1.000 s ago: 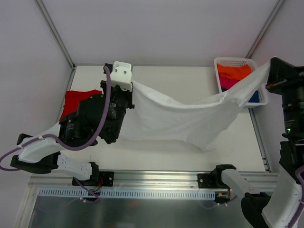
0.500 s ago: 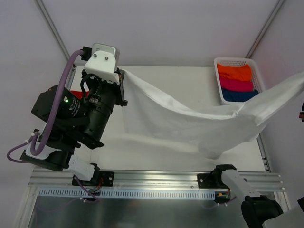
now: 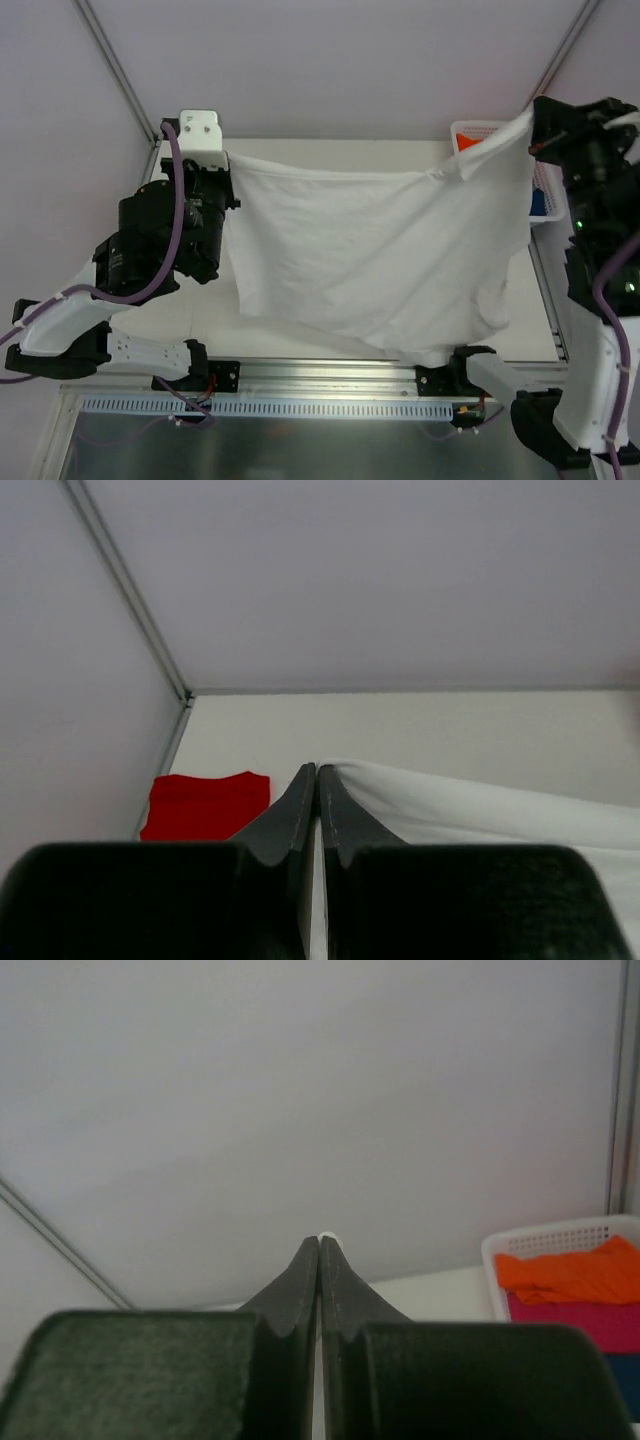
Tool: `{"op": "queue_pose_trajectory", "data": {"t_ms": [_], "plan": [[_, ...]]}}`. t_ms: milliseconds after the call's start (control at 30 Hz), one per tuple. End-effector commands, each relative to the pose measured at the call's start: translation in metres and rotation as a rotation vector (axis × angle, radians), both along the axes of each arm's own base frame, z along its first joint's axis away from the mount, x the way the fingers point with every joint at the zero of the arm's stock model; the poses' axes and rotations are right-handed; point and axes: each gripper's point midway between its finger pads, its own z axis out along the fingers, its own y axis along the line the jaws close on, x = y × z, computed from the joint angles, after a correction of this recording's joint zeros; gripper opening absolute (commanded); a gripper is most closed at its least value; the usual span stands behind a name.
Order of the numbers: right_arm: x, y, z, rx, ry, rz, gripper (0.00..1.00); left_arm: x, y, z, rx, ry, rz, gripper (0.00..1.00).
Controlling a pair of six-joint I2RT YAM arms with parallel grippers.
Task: Fold and stack the t-shirts
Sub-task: Flatten out the tshirt
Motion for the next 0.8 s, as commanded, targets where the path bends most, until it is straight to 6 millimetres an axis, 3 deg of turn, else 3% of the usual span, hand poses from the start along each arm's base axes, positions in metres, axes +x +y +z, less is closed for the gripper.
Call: {"op": "queue_pose_trajectory", "data": {"t_ms": [0,33,100,133,167,200,233,267,300,333,400,433,467,533,633,767], "plan": [[0.068,0.002,-0.025,0.037,0.066,0.003,0.00,0.034,0.005,-0.019,-0.081,-0.012,0.049,0.00],[0.096,0.003,-0.049,0.041,0.135,0.002,0.00,0.046,0.003,-0.030,-0.067,0.000,0.063,0.00],[0.122,-0.002,-0.070,0.049,0.184,-0.013,0.01,0.078,-0.026,-0.075,-0.074,0.099,-0.005,0.00],[0.134,-0.004,-0.081,0.052,0.210,-0.018,0.00,0.106,-0.005,-0.093,-0.106,0.153,0.053,0.00],[0.157,-0.004,-0.105,0.048,0.271,-0.018,0.00,0.128,-0.012,-0.128,-0.103,0.243,0.041,0.00],[0.167,-0.007,-0.116,0.045,0.297,-0.028,0.00,0.142,-0.021,-0.153,-0.167,0.314,-0.004,0.00],[0.177,-0.008,-0.127,0.035,0.321,-0.032,0.01,0.156,-0.015,-0.170,-0.172,0.349,0.027,0.00],[0.195,-0.011,-0.148,0.026,0.371,-0.041,0.00,0.182,-0.006,-0.204,-0.143,0.419,0.090,0.00],[0.204,-0.011,-0.157,0.019,0.389,-0.042,0.01,0.194,-0.005,-0.220,-0.129,0.453,0.108,0.00],[0.213,-0.014,-0.167,0.012,0.410,-0.049,0.00,0.214,-0.010,-0.254,-0.098,0.512,0.128,0.00],[0.240,-0.013,-0.198,0.007,0.468,-0.046,0.00,0.241,-0.002,-0.276,-0.100,0.543,0.176,0.00],[0.249,-0.012,-0.208,0.008,0.488,-0.040,0.00,0.255,-0.003,-0.309,-0.077,0.599,0.206,0.00],[0.268,-0.012,-0.230,0.012,0.525,-0.040,0.00,0.269,0.004,-0.311,-0.092,0.595,0.233,0.00],[0.284,-0.002,-0.253,0.014,0.572,0.016,0.01,0.291,0.004,-0.336,-0.100,0.621,0.274,0.00],[0.312,0.001,-0.295,0.002,0.657,0.029,0.01,0.314,0.009,-0.350,-0.073,0.619,0.320,0.00],[0.333,0.002,-0.333,-0.042,0.737,0.011,0.00,0.334,0.012,-0.344,-0.052,0.581,0.343,0.00]]}}
